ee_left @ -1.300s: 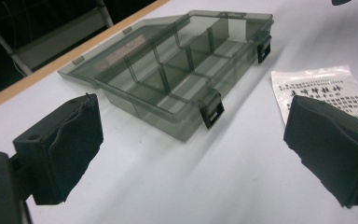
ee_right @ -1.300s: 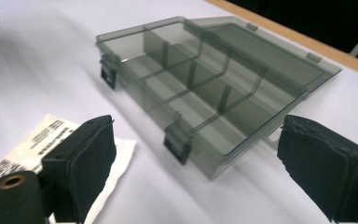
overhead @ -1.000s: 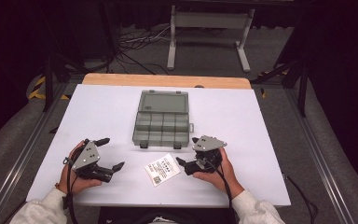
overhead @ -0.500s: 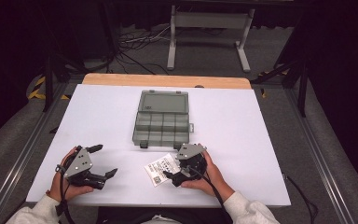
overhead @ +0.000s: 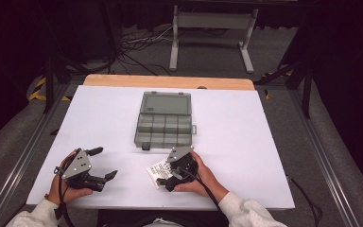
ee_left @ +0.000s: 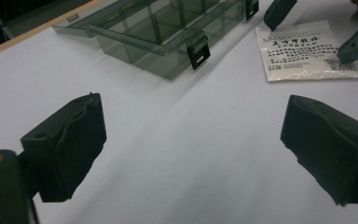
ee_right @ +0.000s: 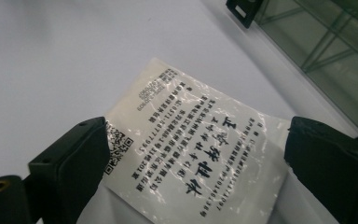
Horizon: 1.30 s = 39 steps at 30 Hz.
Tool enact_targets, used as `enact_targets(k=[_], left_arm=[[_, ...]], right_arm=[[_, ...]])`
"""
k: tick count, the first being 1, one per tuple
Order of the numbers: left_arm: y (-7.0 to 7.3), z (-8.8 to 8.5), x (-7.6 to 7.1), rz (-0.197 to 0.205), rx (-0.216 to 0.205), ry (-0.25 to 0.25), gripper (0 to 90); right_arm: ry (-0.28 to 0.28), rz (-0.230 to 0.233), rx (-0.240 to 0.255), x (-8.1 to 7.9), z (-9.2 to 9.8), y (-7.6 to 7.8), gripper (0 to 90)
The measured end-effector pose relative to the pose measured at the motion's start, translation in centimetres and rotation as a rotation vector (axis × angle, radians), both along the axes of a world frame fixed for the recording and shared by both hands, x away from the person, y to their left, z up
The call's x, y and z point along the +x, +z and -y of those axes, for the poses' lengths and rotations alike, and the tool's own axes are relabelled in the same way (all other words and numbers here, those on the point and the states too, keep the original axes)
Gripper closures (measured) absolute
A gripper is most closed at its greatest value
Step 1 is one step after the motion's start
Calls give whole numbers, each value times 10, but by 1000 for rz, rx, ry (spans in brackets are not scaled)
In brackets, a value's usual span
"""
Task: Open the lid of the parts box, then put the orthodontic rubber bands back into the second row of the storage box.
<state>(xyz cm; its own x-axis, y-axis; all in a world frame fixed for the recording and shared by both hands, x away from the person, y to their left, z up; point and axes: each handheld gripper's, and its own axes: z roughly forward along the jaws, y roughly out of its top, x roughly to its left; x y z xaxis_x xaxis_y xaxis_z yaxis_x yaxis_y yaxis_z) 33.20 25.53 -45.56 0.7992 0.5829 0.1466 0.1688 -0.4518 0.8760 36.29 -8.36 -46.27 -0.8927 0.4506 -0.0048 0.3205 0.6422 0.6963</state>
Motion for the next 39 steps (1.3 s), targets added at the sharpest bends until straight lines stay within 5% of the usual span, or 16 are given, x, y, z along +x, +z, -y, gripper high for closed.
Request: enact_targets(k=[8, 16, 24, 31, 39], left_arm=[[1, -1, -1, 0, -14, 2, 85], [0, -1, 2, -10, -19, -5, 110], [0, -3, 2, -22, -27, -8, 114], [0, -5, 5, -31, -36, 10, 111], [0, -4, 6, -33, -43, 10, 101]], right_arm=[[-58, 2, -22, 1, -2, -2, 37], [-25, 13, -35, -2, -3, 0, 145], [33, 21, -23, -8, -4, 4, 424], [79, 45, -15, -14, -5, 5, 789], [110, 79, -9, -15, -2, 5, 852]])
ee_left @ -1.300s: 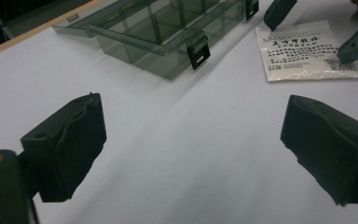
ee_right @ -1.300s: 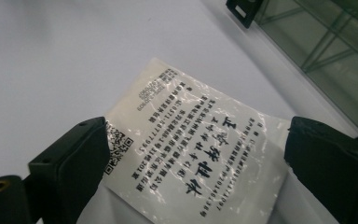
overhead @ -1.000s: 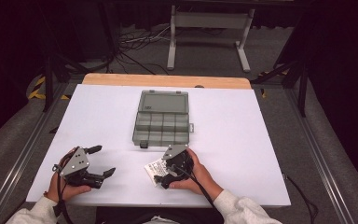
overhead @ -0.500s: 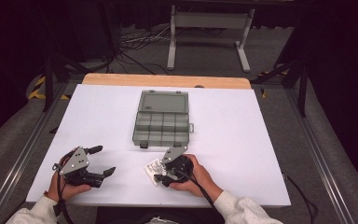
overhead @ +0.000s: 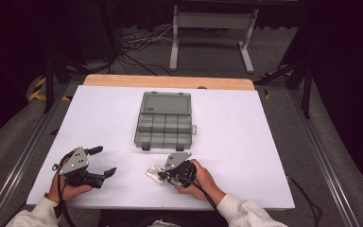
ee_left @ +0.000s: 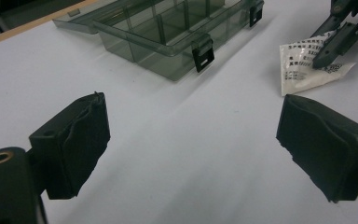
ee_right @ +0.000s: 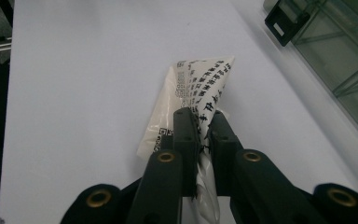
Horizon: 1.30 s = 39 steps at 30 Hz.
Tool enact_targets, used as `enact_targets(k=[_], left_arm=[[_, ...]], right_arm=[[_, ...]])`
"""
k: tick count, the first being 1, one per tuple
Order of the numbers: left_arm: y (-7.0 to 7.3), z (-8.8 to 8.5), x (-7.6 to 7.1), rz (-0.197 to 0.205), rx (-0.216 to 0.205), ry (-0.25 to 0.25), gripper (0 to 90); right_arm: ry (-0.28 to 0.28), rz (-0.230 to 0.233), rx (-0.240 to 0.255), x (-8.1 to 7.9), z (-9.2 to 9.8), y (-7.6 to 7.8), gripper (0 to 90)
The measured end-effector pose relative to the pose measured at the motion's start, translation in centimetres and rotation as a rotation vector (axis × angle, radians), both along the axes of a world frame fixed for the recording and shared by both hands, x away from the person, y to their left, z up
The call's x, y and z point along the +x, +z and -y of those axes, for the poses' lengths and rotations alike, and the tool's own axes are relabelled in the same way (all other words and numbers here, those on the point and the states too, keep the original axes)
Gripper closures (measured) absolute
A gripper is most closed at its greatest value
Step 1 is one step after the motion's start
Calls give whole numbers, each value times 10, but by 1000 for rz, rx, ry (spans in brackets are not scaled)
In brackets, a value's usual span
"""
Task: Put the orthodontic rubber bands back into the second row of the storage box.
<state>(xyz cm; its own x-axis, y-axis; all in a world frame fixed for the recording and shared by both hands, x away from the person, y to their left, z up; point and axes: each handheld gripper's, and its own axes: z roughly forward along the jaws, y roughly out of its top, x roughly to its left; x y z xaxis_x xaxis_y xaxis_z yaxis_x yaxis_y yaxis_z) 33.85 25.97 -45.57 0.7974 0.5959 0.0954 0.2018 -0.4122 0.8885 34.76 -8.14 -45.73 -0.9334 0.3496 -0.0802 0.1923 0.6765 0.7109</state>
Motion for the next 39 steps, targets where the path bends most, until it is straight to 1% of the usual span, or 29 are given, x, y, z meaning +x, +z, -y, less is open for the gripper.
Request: enact_targets(k=[2, 5, 6, 8, 11, 12, 13, 15, 21, 26, 27, 29, 32, 33, 39], left_arm=[[0, 2, 0, 5, 12, 3, 97], [0, 2, 0, 10, 14, 3, 96], [0, 2, 0, 11, 7, 1, 95], [1, 2, 0, 13, -1, 3, 95], [0, 2, 1, 10, 12, 7, 95], [0, 2, 2, 3, 10, 4, 96], [0, 2, 2, 5, 6, 4, 96], [1, 2, 1, 8, 11, -1, 96], [0, 4, 3, 8, 12, 2, 96], [0, 3, 4, 8, 10, 3, 97], [0, 2, 4, 4, 6, 1, 97], [0, 1, 3, 10, 15, 12, 97], [0, 1, 3, 6, 12, 14, 98], [0, 1, 4, 5, 7, 14, 98], [-1, 1, 4, 4, 17, 13, 98]], right_arm=[[1, 21, 3, -2, 3, 2, 859], [1, 39, 18, -4, 9, 8, 862], [1, 35, 33, -3, 11, 10, 863], [-3, 41, 39, -3, 14, 12, 863], [-10, 48, 59, -2, 18, 16, 863], [-14, 46, 63, -1, 19, 17, 863], [-17, 47, 66, -1, 21, 17, 863], [-15, 44, 74, 0, 24, 19, 863], [-33, 63, 94, 0, 31, 25, 863], [-73, 90, 140, 5, 45, 38, 863], [-76, 93, 143, 6, 46, 39, 863], [-93, 97, 147, 8, 51, 40, 863], [-106, 107, 148, 10, 55, 42, 863], [-108, 109, 155, 11, 56, 43, 862], [-121, 114, 170, 13, 59, 45, 862]])
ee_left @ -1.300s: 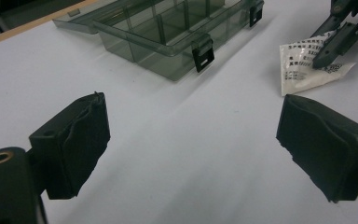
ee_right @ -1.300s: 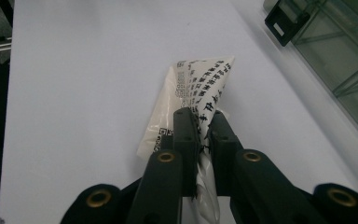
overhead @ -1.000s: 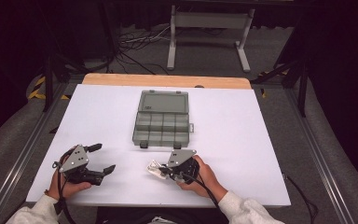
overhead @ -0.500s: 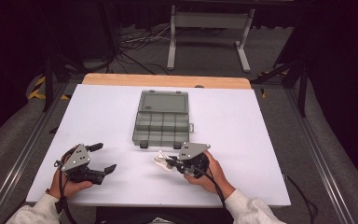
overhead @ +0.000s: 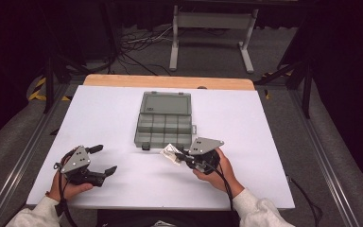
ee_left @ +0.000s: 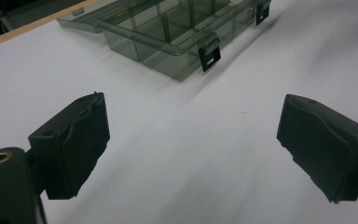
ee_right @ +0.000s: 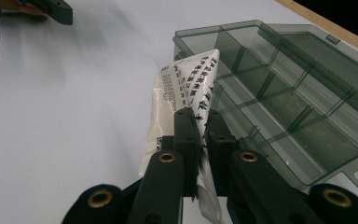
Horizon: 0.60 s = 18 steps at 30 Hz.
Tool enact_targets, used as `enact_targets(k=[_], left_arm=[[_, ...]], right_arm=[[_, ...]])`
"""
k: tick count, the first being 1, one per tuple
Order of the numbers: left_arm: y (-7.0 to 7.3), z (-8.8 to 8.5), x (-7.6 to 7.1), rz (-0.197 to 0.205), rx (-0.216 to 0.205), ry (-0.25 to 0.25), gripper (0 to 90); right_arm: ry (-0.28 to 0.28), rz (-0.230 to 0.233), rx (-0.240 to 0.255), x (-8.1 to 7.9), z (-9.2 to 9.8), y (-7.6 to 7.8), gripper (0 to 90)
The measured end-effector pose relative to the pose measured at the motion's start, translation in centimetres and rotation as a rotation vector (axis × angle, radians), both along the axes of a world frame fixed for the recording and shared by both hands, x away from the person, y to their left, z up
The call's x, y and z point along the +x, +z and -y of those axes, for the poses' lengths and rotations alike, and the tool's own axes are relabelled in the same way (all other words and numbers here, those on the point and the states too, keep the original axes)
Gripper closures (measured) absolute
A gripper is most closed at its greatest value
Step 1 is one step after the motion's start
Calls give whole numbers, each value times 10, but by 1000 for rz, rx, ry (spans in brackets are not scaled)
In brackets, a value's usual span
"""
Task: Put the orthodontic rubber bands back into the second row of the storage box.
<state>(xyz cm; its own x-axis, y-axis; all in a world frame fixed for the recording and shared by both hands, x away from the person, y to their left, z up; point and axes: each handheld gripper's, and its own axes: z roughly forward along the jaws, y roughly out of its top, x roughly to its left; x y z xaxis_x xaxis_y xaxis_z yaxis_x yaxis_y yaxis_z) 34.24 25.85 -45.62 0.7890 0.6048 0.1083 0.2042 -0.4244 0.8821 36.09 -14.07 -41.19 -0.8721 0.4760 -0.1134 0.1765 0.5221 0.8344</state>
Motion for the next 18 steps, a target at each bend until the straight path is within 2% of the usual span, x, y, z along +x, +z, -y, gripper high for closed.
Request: enact_targets(k=[6, 13, 18], left_arm=[[-1, 1, 1, -4, 11, 9, 102], [-1, 2, 1, -7, 19, 5, 103], [-1, 1, 1, -11, 17, 3, 104]], right_arm=[[-10, 11, 16, 11, 3, 7, 863], [-78, 3, 36, 39, 10, 11, 863], [-94, -5, 33, 52, 11, 11, 862]])
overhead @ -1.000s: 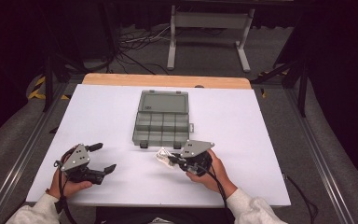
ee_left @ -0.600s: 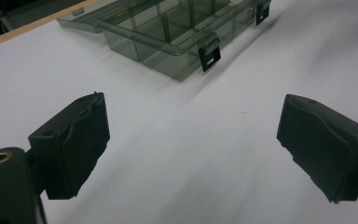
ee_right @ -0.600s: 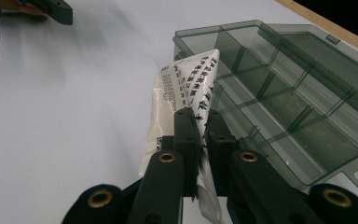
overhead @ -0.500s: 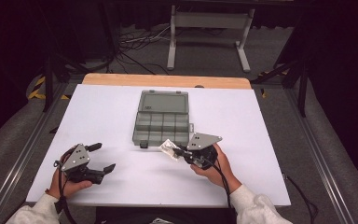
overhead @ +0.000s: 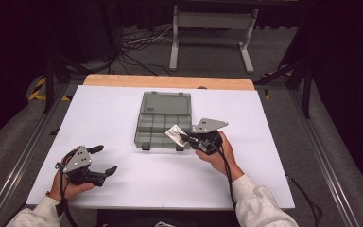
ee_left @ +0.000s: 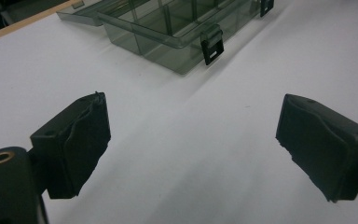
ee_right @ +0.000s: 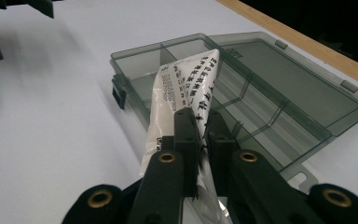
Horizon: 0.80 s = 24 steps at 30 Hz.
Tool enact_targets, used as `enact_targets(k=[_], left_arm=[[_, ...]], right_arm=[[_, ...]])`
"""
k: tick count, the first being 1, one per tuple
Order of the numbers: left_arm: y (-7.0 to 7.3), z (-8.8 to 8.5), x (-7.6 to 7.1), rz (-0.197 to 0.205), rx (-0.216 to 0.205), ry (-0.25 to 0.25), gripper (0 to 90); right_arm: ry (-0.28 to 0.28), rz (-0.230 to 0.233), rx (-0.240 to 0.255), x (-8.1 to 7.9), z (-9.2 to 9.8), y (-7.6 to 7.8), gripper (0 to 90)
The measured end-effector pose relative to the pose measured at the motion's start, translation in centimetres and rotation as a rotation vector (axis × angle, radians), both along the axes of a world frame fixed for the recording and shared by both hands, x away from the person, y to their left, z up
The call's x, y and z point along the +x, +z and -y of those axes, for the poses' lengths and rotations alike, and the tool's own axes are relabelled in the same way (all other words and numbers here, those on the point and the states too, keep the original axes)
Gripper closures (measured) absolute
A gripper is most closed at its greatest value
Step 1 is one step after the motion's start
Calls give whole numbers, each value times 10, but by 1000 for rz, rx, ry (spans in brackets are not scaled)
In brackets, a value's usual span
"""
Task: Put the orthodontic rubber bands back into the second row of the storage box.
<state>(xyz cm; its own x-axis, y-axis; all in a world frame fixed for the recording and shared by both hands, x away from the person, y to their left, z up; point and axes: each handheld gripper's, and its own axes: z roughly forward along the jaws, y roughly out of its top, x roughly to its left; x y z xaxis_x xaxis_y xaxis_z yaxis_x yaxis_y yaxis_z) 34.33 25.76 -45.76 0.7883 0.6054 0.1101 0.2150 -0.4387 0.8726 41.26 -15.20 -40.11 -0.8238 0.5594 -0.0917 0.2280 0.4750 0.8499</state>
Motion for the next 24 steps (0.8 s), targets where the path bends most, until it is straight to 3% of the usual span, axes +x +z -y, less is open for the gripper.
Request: enact_targets(k=[12, 24], left_arm=[[-1, 1, 1, -8, 1, -4, 104], [-2, 2, 1, -16, 4, -9, 105]], right_arm=[[-34, -26, -51, 31, -15, -17, 860], [-43, -91, -133, 43, -30, -39, 859]])
